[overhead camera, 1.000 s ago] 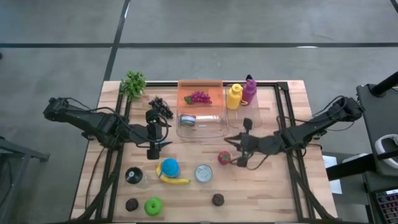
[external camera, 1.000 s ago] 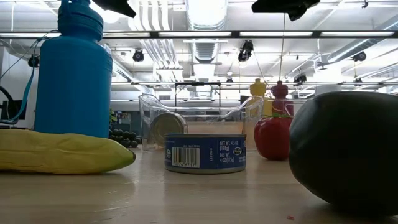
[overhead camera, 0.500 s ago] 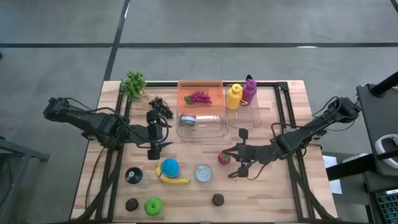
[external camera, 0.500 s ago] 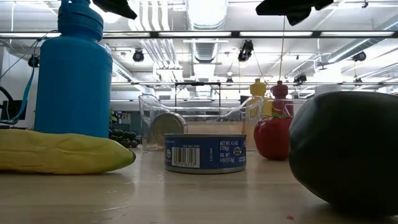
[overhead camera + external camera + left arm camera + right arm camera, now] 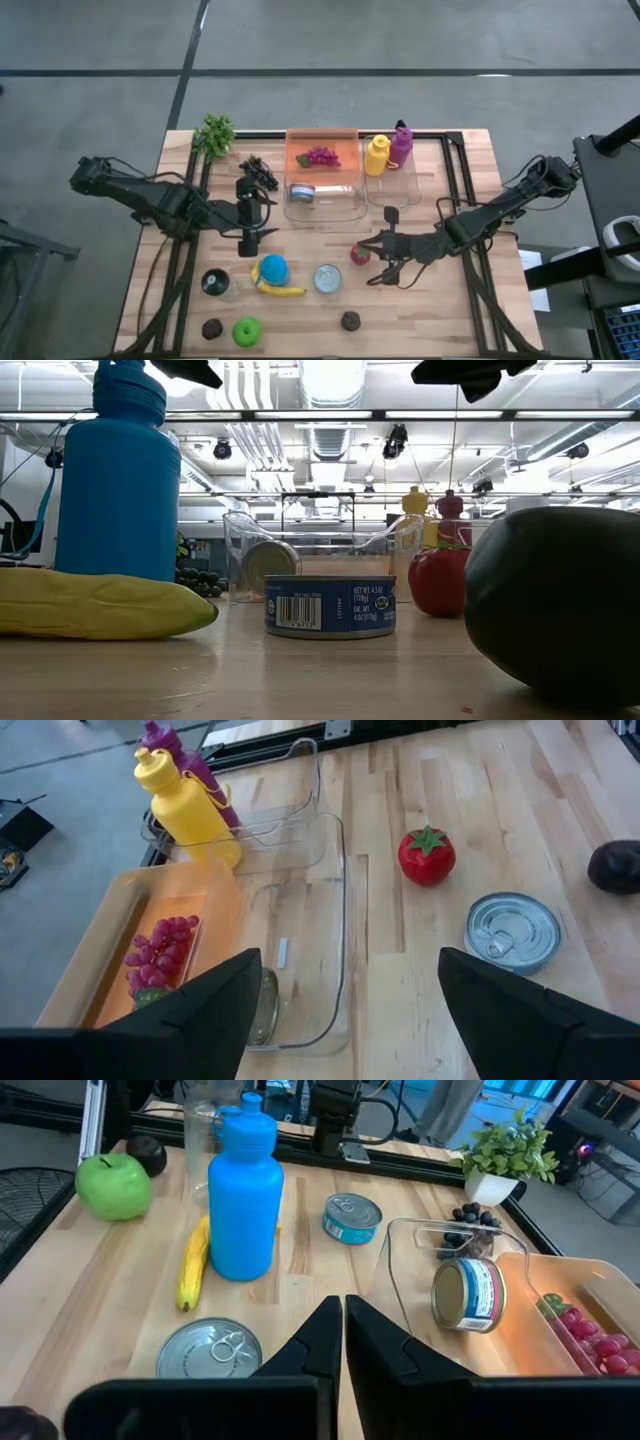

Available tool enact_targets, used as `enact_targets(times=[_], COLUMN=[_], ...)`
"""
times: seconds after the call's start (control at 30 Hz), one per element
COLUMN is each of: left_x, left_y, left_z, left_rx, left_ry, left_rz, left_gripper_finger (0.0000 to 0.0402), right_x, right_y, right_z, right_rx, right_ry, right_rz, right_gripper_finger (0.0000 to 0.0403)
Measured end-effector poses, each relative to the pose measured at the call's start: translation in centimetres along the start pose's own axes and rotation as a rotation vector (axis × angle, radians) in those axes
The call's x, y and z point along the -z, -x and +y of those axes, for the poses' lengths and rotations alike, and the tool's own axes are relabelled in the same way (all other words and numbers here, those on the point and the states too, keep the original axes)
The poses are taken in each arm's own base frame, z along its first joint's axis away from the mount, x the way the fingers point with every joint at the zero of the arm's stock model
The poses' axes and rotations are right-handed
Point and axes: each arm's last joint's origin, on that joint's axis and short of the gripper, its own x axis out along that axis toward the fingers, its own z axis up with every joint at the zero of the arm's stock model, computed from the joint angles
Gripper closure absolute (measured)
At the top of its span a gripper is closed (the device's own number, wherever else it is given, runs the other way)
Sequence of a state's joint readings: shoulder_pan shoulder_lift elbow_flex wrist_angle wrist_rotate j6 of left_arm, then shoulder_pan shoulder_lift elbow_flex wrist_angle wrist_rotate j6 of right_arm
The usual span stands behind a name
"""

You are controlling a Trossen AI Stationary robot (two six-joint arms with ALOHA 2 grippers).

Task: Pick & Place Food Item
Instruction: Put the tomato into the orange bin

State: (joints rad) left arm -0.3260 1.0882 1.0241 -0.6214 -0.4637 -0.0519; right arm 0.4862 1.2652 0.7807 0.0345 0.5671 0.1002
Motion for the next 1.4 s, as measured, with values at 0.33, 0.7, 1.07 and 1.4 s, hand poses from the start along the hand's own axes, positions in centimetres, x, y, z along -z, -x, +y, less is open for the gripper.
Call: enact_targets(times=[0.33,0.7,1.07,1.4], left_x=[-0.01,-0.01,-0.02,-0.02], left_y=[0.00,0.00,0.01,0.01], left_z=[0.00,0.00,0.00,0.00], left_rx=[0.000,0.000,0.000,0.000], left_ry=[-0.002,-0.001,-0.001,-0.001], left_rz=[-0.001,-0.001,-0.001,-0.001], left_gripper_finger=[0.0098,0.0092,0.0094,0.0093], right_x=[-0.02,-0.05,-0.01,0.03], right_y=[0.00,-0.01,-0.01,-0.01], right_z=[0.00,-0.03,-0.03,-0.03], right_rx=[0.000,0.010,0.011,0.011], right_ry=[0.000,-0.034,-0.012,0.004], right_rz=[-0.002,-0.006,-0.002,0.002], right_gripper_finger=[0.0308,0.0227,0.0191,0.0153])
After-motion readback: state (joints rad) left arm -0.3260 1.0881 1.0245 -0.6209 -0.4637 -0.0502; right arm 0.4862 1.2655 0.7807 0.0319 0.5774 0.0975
